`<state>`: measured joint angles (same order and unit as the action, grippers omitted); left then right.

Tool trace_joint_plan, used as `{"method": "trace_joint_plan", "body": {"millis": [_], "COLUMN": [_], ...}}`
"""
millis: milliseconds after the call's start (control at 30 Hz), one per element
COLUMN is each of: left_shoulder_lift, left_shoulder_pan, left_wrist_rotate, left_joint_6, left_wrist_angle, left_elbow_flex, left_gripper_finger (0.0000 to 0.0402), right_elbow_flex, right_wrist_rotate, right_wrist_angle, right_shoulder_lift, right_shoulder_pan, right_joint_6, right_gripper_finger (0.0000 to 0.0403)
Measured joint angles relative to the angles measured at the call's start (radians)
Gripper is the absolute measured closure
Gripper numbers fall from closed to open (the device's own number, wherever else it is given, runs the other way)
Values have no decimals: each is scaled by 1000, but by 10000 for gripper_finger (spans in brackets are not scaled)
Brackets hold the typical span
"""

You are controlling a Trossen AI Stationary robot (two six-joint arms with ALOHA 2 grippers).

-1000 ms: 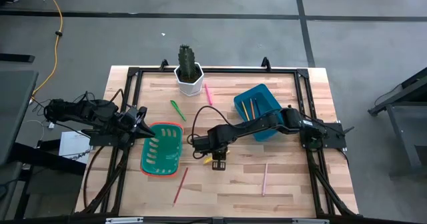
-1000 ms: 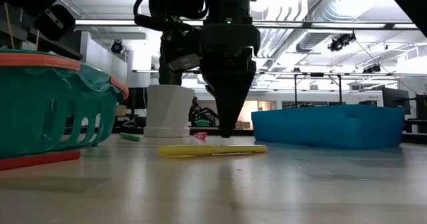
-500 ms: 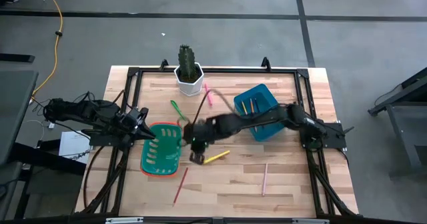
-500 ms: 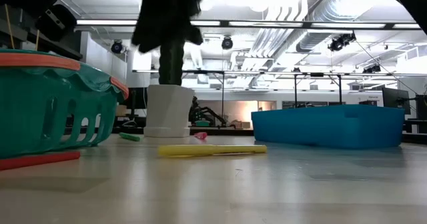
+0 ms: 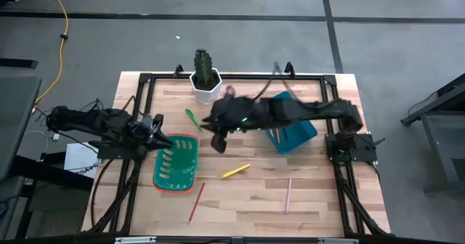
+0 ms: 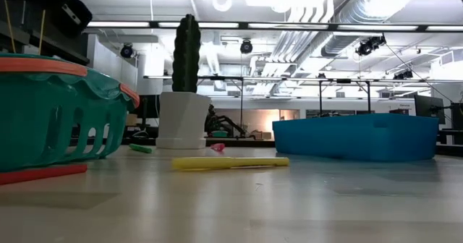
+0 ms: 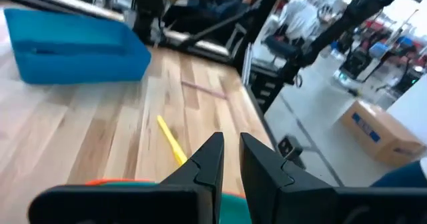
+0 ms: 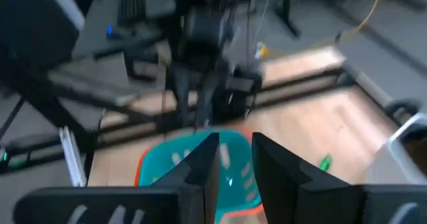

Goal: Sort pens & pencils
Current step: Put the yellow pen into the green basket

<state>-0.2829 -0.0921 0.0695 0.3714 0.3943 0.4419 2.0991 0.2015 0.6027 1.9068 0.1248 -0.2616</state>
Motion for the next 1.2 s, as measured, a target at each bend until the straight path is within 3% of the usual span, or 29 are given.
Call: {"method": "trace_joint_plan", "body": {"millis": [433,600,733,900,1200], "left_shoulder_lift": [-302,-444,-527,-609,-805], "left_shoulder_pan": [0,0,0,0,0], "left_wrist_rotate": [66,110,114,78,50], "left_joint_6": [-27,2,7,-7,-121], "left_wrist_angle": [-255,-330,-432,-431,-134], "left_elbow_flex": [0,0,1,65,333], "left_gripper_finger": [364,364,364,364,364], "right_elbow_flex": [-3,-110,-318,-680,-1239], "right_wrist_rotate": [106,202,280,321,349], "right_wrist_angle": [-59,-58,-166,-405,-772], "right_shoulder_lift": [-299,-445,-580,-769,-1039], "right_shoulder_pan": [61,116,171,218,232], "right_joint_6": [162,173,144,85,-104], "right_gripper_finger": [322,322,322,322,322]}}
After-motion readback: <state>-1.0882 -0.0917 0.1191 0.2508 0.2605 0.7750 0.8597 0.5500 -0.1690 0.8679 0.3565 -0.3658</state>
